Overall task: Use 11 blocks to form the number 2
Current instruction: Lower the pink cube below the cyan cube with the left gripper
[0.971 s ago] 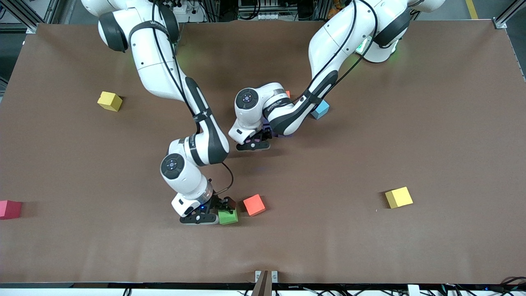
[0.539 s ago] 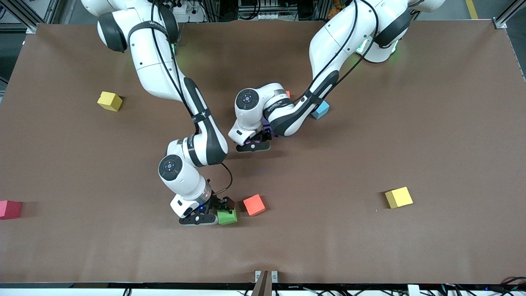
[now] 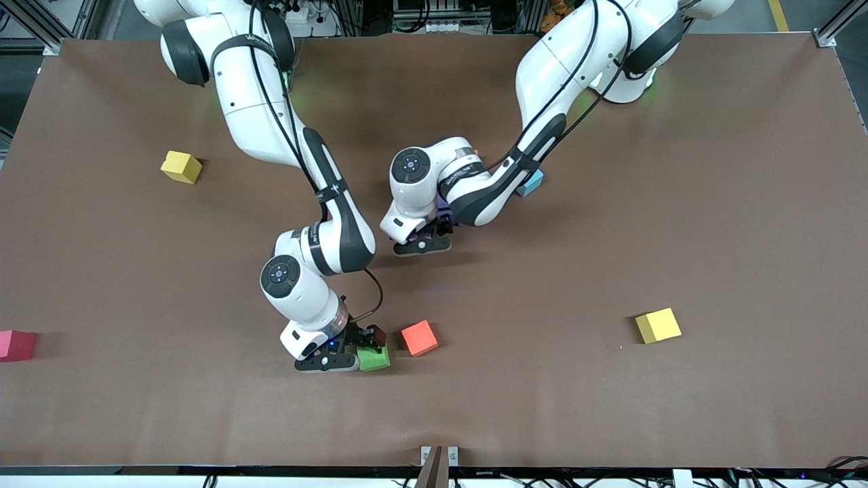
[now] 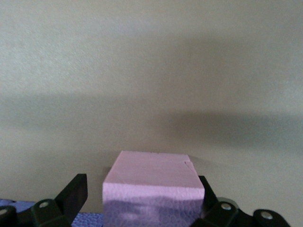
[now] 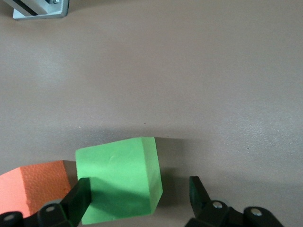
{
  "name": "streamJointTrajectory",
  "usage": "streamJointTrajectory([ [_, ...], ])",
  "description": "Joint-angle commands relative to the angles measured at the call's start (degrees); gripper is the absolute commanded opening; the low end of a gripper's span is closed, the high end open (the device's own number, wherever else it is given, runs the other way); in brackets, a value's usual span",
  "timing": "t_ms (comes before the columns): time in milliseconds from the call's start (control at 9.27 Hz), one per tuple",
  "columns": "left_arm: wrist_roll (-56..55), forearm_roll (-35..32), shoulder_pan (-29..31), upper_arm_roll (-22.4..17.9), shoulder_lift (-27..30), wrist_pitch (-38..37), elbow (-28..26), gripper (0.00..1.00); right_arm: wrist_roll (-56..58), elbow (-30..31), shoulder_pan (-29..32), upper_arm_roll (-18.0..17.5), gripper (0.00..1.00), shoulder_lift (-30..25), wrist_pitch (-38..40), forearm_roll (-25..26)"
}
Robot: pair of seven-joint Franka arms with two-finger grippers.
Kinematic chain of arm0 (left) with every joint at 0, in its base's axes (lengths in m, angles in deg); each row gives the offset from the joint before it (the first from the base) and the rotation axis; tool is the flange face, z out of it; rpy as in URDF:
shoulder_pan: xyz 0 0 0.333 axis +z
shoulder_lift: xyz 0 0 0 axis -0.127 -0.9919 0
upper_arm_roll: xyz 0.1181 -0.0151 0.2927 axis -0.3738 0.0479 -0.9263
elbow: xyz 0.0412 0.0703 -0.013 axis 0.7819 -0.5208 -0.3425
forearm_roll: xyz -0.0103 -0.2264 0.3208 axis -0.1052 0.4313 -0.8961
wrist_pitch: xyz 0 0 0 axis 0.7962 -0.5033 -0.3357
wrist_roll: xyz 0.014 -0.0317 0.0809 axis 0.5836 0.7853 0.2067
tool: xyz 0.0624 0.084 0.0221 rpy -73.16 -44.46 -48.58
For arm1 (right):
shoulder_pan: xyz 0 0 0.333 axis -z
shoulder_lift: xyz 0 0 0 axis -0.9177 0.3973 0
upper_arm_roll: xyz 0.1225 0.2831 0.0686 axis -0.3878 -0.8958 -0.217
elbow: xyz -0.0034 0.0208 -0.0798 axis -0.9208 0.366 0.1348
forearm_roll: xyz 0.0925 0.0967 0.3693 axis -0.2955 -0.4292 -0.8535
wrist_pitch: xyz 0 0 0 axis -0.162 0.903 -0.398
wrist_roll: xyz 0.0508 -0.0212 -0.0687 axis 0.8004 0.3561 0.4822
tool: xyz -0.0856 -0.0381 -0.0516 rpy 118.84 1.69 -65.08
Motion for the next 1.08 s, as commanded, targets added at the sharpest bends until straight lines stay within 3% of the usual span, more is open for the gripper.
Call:
streamJointTrajectory([
  [0, 0.1, 1.1, 0.6, 0.0, 2.8, -2.5, -0.9, 1.00, 0.4, -1.7, 0.3, 0.2, 0.91, 1.2, 0.8, -0.6],
  [647, -0.5, 2.8, 2.2, 0.4, 7.6, -6.7, -0.6, 1.00, -2.4, -4.1, -0.6, 1.4, 0.94, 1.5, 3.4, -0.5],
  [971, -0.6, 4.0, 7.4, 0.4, 9.7, -8.8, -0.7, 1.00, -3.2, -4.2, -1.1, 1.5, 0.93, 2.3, 2.0, -0.2],
])
